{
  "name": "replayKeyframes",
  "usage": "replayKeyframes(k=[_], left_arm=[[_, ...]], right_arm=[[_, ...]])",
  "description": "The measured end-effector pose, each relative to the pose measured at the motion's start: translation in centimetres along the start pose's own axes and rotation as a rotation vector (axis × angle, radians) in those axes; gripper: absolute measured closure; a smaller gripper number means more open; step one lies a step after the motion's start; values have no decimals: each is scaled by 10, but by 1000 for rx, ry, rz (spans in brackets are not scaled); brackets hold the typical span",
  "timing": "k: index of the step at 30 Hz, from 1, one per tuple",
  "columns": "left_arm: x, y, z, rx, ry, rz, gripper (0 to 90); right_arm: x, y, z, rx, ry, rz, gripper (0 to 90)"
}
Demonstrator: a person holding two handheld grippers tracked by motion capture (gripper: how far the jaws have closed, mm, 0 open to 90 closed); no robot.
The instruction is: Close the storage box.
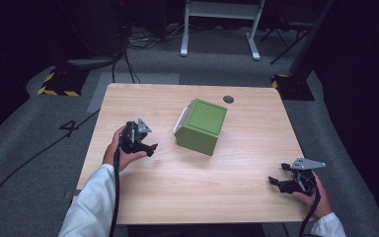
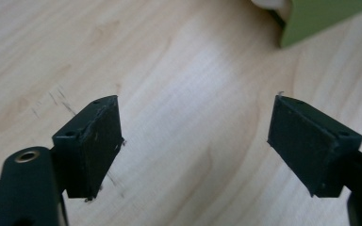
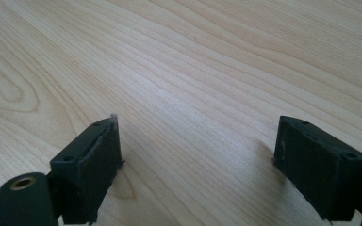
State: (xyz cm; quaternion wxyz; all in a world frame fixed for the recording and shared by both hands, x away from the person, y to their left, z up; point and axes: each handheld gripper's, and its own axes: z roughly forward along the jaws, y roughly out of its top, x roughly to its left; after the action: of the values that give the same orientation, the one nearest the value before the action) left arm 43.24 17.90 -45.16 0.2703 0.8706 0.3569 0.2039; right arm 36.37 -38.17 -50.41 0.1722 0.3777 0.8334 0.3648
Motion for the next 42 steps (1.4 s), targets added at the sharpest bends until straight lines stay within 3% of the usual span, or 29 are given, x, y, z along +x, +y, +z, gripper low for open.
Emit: replayKeyframes(k=[3, 8, 10, 12, 14, 17, 20, 21, 25, 27, 33, 37, 40, 42], left_arm=[[-7, -8, -1, 11, 15, 27, 174], [-15, -21, -5, 16, 14, 27, 174], [-16, -25, -6, 39, -25, 24, 172], [-18, -30, -9, 19, -30, 16, 174], [-24, -36, -12, 27, 16, 53, 180], [-32, -46, -13, 38, 37, 83, 189], [-34, -52, -15, 39, 39, 82, 184], [-35, -58, -18, 19, 48, 64, 184], [-33, -72, -21, 18, 28, 37, 172], [-31, -81, -23, 16, 10, 4, 172], [-28, -99, -30, -17, 8, -64, 177], [-25, -109, -32, -42, -30, -125, 178], [-21, -117, -32, -62, -65, -196, 177], [-20, -121, -32, -84, -64, -194, 178]], right_arm=[[0, 0, 0, 0, 0, 0, 154], [0, 0, 0, 0, 0, 0, 154], [0, 0, 0, 0, 0, 0, 154], [0, 0, 0, 0, -1, 0, 154], [0, 0, 0, 0, 0, 0, 154], [0, 0, 0, 0, 0, 0, 154], [0, 0, 0, 0, 0, 0, 154], [0, 0, 0, 0, 0, 0, 154], [0, 0, 0, 0, 0, 0, 154], [0, 0, 0, 0, 0, 0, 154], [0, 0, 0, 0, 0, 1, 154], [0, 0, 0, 0, 0, 0, 154], [0, 0, 0, 0, -1, 0, 154], [0, 0, 0, 0, -2, -1, 154]])
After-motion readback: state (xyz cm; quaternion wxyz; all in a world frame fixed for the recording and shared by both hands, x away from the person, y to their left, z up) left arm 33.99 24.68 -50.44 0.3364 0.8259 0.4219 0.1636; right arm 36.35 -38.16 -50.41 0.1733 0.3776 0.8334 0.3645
